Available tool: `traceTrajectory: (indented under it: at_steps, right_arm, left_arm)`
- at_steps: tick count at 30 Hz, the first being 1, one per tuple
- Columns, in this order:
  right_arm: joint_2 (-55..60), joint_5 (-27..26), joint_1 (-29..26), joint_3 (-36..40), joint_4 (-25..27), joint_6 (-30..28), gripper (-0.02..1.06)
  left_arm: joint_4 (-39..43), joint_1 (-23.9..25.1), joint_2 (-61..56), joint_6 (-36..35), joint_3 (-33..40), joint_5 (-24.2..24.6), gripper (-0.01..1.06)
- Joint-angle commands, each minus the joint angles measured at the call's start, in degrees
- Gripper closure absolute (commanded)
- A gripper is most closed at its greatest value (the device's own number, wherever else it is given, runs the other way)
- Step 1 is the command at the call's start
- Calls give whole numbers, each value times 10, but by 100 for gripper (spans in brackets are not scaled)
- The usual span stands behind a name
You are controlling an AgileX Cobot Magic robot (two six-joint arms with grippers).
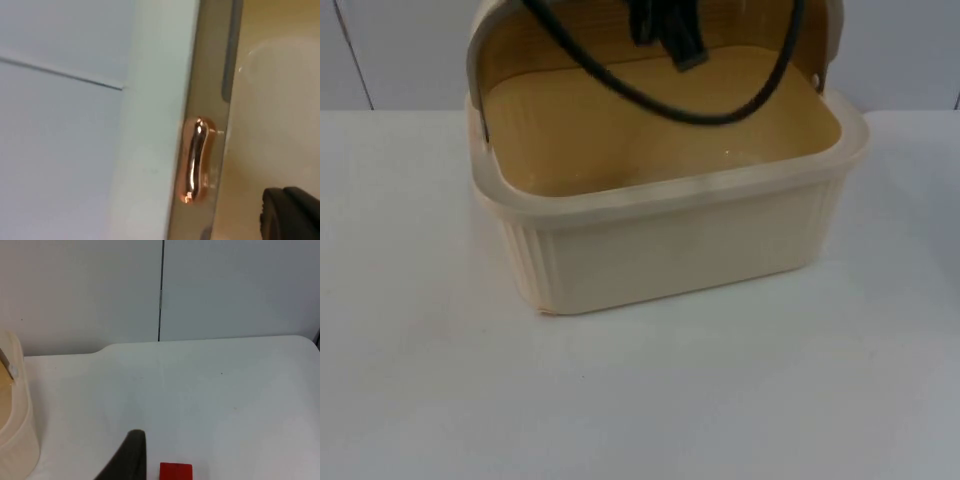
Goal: Open the box lid with the left hand, place the block into the box with the right hand, then close the box lid with the left hand.
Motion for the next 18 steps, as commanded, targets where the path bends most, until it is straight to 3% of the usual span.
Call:
traceTrajectory:
  at_steps: [1,5,12,18]
  right_arm:
    - [-1,-3,-3,-3,-2,0,0]
    - [-1,-4,-3,-3,-1,0,0]
    - [-1,-4,-3,-3,-1,0,0]
    - [-1,-4,-3,-3,1,3,0]
  left_arm:
    - [-16,-3,-42,-97,-1,17,105]
    - [-15,-3,-106,-143,-1,17,105]
    - [-14,0,-199,-103,-1,17,105]
    - [-59,65,-270,-111,23,-17,105]
